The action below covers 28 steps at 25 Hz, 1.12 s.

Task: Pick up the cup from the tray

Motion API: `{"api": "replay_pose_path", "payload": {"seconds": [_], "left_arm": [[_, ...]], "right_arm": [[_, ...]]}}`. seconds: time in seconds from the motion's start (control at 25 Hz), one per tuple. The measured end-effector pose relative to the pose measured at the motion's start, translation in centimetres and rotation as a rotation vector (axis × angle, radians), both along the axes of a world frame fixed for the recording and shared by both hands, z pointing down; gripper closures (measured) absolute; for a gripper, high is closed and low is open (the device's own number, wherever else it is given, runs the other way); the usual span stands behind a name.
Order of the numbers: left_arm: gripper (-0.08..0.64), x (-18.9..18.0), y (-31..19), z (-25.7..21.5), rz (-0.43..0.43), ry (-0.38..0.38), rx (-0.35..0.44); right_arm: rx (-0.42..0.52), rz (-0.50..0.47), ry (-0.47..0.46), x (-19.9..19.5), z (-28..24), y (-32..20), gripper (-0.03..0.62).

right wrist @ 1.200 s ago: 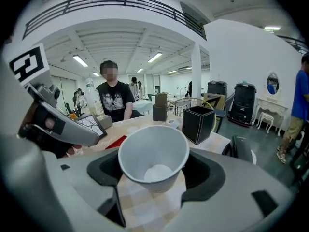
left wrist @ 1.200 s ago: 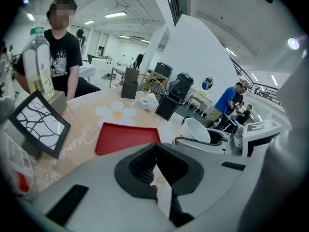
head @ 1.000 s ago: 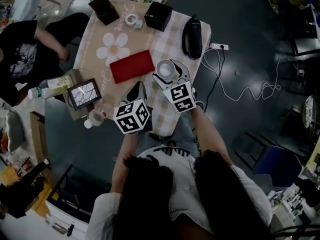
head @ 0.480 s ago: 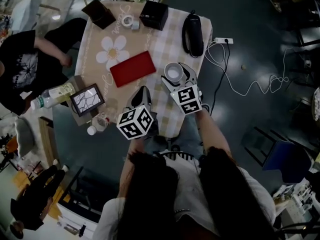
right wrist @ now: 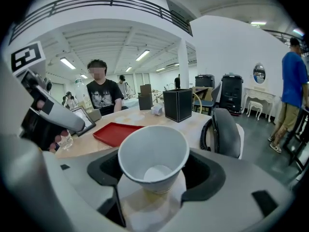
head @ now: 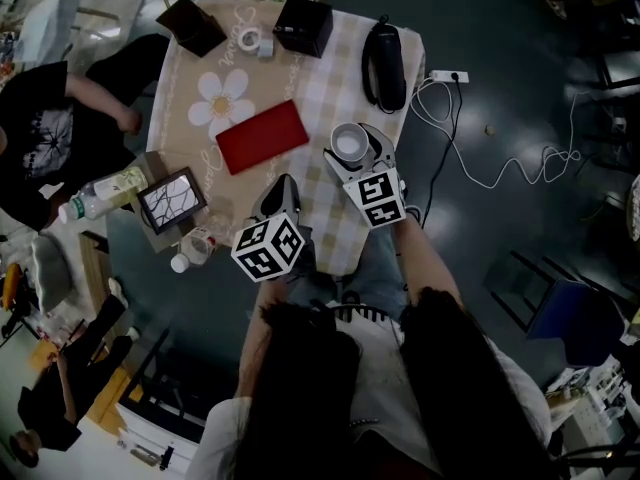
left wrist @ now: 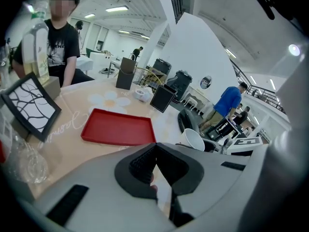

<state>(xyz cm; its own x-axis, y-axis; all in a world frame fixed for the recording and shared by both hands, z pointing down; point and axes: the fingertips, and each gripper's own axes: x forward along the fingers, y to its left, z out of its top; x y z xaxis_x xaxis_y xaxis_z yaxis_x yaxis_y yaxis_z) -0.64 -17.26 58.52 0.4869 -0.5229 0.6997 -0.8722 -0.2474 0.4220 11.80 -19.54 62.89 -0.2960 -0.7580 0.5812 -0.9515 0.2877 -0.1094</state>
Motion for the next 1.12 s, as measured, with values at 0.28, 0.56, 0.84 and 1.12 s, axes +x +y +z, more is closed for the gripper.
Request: {"api": "replay_pose_path", "payload": {"seconds": [0.28,0.56,0.84,1.12], "left_arm": [[0.554,-0.5,-0.2,0.0,-0.029,0.016,-0.001],[0.554,-1.0,0.0,-0.4,-0.027,-0.007,0.015],[0.554,-0.7,0.0,-2.6,0.0,0.006,0.073],[0.554,-1.0,-0.1,-4.7,-0.005,0.032,0.131]], "right_arm": [[0.033,0.011,-0.07,0.1,-0.6,0.0,0.234],[0.076,0.001,-0.098,0.4,-2.7,-0.4,0.193],[0.16,0.008,-0.108,1.0,-7.5,-1.1,0.193],[0.154,-0.043,-0.095,-0.1,-10.1,-0.2,0.195]]}}
